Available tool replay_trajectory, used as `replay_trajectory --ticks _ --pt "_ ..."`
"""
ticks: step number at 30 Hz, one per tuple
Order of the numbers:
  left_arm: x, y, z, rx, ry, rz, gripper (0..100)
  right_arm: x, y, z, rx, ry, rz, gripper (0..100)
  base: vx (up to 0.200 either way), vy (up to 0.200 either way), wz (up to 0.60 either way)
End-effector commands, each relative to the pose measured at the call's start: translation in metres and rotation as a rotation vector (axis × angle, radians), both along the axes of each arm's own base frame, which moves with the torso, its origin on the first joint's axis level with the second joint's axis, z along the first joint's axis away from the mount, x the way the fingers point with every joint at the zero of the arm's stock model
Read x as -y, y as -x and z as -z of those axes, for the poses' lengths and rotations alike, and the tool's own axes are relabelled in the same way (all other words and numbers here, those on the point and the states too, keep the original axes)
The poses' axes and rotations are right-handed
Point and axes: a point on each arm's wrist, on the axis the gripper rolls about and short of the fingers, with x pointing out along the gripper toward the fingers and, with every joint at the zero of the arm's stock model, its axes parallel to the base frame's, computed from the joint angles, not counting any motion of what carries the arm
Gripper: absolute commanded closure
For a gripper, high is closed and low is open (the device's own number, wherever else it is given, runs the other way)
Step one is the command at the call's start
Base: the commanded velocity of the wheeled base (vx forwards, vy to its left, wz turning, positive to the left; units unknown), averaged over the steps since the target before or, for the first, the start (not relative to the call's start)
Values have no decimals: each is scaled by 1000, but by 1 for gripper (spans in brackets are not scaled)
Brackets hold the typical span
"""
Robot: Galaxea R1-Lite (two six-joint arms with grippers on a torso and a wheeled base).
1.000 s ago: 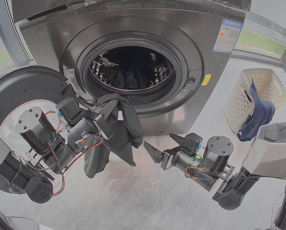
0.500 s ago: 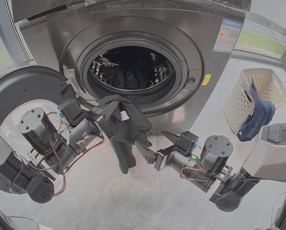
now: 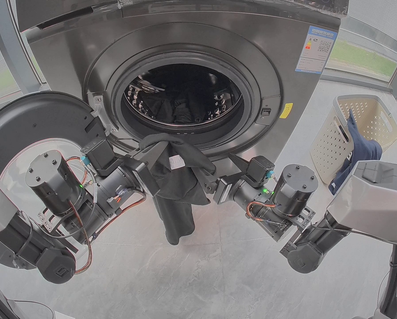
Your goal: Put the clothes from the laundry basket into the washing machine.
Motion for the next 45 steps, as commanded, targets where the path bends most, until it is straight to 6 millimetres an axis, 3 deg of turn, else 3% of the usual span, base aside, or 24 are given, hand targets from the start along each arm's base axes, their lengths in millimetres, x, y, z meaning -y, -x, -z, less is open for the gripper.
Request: replay_trajectory --ticks 1,10,23,24,35,39,45 --pt "0 1 -1 0 3 3 100 0 -11 8 -3 2 18 0 0 0 0" --pt "0 2 -2 3 4 3 100 -12 -17 23 -13 11 4 0 0 0 0" --pt "0 2 -1 0 3 5 100 -18 -31 15 35 -31 -28 0 0 0 0" --pt "0 2 -1 0 3 5 100 -18 -31 16 32 -27 -31 100 0 0 0" --pt "0 2 0 -3 5 9 100 -20 -27 5 55 -50 -55 100 0 0 0" --pt "12 4 8 -32 -6 49 100 -11 -7 -18 63 -69 -73 100 0 0 0" --pt "26 -15 26 -72 -25 66 100 3 22 -41 70 -80 -104 100 0 0 0"
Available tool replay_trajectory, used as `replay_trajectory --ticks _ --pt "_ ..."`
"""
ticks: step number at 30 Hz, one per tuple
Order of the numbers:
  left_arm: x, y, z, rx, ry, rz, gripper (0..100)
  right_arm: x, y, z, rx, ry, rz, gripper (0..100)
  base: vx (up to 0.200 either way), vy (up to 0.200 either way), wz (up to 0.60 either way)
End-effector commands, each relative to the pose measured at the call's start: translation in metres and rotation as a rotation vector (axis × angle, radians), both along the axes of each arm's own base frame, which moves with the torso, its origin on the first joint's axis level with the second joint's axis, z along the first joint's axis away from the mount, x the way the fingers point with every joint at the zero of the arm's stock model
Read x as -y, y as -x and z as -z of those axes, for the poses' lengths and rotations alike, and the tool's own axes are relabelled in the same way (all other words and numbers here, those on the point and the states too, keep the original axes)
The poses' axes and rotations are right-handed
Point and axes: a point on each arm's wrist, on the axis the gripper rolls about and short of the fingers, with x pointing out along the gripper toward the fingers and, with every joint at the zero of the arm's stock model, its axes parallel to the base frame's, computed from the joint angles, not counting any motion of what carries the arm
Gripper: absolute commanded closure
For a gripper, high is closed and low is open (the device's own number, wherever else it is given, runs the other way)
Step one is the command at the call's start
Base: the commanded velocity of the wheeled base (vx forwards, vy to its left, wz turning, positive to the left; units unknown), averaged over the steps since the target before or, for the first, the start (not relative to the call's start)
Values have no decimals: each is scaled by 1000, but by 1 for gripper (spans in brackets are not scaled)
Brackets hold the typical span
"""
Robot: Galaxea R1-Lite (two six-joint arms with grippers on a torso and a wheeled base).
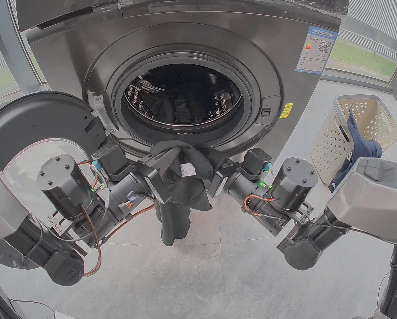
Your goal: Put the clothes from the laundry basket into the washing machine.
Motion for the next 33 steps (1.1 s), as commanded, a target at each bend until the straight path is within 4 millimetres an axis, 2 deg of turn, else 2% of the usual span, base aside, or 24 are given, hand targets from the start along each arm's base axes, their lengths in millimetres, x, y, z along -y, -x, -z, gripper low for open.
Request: replay_trajectory --ticks 1,6,10,24,33 --pt "14 -16 21 -50 -26 16 0 12 30 -30 28 -28 -39 100 0 0 0" --pt "16 -22 35 -115 -10 20 0 14 45 -46 54 -47 -67 100 0 0 0" --pt "17 -26 48 -151 -30 14 0 13 49 -53 71 -58 -79 100 0 0 0" --pt "17 -30 80 -237 -96 -2 0 14 38 -64 112 -92 -40 100 0 0 0" --pt "14 -24 93 -281 -134 0 0 3 26 -66 116 -119 11 100 0 0 0"
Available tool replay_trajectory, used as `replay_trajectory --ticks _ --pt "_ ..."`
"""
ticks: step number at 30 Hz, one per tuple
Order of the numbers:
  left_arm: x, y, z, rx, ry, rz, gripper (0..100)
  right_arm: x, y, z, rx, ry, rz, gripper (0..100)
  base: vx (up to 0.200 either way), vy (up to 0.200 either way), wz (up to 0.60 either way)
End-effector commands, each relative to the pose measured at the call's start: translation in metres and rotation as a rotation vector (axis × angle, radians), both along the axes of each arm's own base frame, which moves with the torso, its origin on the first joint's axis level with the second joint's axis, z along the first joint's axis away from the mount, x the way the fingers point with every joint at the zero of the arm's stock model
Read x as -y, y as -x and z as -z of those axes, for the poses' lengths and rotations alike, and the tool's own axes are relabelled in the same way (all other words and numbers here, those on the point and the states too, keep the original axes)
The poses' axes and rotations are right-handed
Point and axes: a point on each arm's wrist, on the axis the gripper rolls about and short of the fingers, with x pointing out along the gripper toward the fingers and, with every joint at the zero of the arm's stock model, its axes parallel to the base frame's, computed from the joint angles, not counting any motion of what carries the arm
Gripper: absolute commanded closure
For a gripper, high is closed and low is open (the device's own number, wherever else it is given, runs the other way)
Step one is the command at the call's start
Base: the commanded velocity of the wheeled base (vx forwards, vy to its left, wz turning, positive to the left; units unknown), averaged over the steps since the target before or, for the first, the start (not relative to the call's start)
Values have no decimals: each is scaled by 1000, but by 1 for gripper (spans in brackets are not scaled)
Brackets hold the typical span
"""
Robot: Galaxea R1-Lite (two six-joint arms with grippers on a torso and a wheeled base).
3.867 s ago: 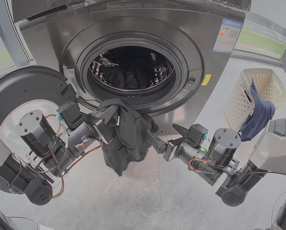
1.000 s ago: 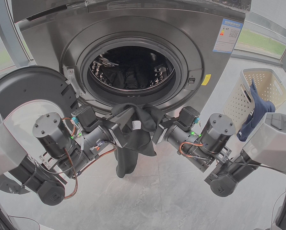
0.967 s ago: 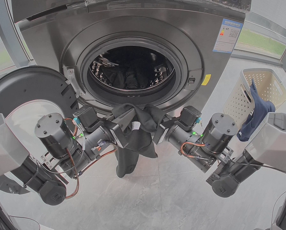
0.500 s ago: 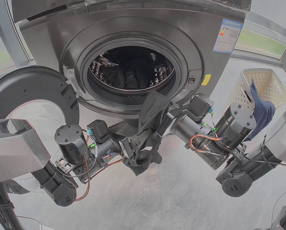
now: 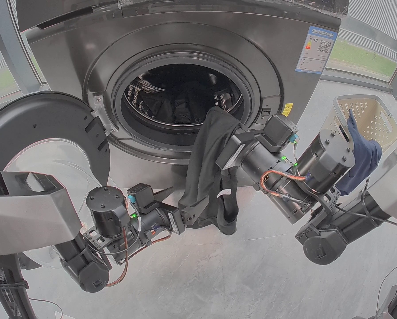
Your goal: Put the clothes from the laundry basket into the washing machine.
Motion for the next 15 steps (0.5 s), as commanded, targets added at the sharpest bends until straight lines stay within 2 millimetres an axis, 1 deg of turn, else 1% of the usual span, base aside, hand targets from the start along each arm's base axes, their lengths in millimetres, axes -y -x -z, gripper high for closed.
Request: replay_trajectory --ticks 1,2,6,10,15 --pt "-2 3 9 -31 -21 0 0 -8 -8 4 -2 -4 10 100 0 0 0" --pt "-2 3 9 -31 -21 0 0 -8 -8 4 -2 -4 10 100 0 0 0" --pt "-1 11 16 -62 -44 17 0 -11 -19 -1 15 -29 34 100 0 0 0" --pt "5 12 28 -82 -79 36 0 -16 -26 -3 19 -37 34 100 0 0 0" --pt "19 10 43 -97 -96 65 0 -20 -27 -7 32 -50 28 100 0 0 0"
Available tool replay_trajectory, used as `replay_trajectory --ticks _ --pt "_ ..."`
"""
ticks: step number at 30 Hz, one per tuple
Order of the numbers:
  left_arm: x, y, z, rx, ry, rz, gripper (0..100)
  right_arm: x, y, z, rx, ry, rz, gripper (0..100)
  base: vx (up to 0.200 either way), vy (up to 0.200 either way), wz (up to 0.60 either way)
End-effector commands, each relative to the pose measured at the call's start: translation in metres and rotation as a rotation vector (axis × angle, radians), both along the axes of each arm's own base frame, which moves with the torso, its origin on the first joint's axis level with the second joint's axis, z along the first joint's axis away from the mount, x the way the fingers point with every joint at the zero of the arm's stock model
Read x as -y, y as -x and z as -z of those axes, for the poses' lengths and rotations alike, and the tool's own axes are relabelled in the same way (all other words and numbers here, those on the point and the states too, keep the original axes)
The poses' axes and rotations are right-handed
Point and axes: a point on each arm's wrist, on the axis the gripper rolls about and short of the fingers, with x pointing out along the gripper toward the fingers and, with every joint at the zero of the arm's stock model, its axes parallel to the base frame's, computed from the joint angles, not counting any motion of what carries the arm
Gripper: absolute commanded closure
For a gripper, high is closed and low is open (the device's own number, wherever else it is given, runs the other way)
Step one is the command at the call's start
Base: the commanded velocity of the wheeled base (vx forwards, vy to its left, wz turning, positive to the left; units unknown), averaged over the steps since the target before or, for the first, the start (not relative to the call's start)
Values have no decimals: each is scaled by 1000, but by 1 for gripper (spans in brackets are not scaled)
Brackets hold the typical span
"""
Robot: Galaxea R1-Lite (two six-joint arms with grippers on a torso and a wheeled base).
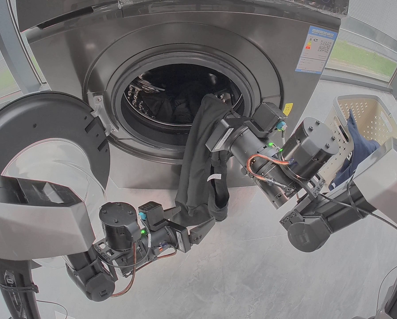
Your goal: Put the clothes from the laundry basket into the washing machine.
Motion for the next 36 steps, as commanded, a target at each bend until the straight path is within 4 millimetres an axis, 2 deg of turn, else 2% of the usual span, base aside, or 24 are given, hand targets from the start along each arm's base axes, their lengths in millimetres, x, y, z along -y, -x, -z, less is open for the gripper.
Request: replay_trajectory --ticks 1,5,10,19,25,36 --pt "13 -3 18 -27 -22 24 0 -6 -3 -1 9 -9 -7 100 0 0 0" --pt "23 -15 30 -19 -20 17 0 -8 -3 -5 22 -22 -12 100 0 0 0" --pt "29 -25 33 -7 -4 12 0 -8 -2 -7 28 -27 -14 100 0 0 0" --pt "51 -57 48 55 34 -54 0 -10 -3 -2 21 -24 -15 100 0 0 0" --pt "57 -78 57 93 57 -126 0 -10 -3 -1 19 -22 -16 100 0 0 0" --pt "66 -93 60 131 85 -181 0 -13 0 0 19 -22 -25 100 0 0 0"
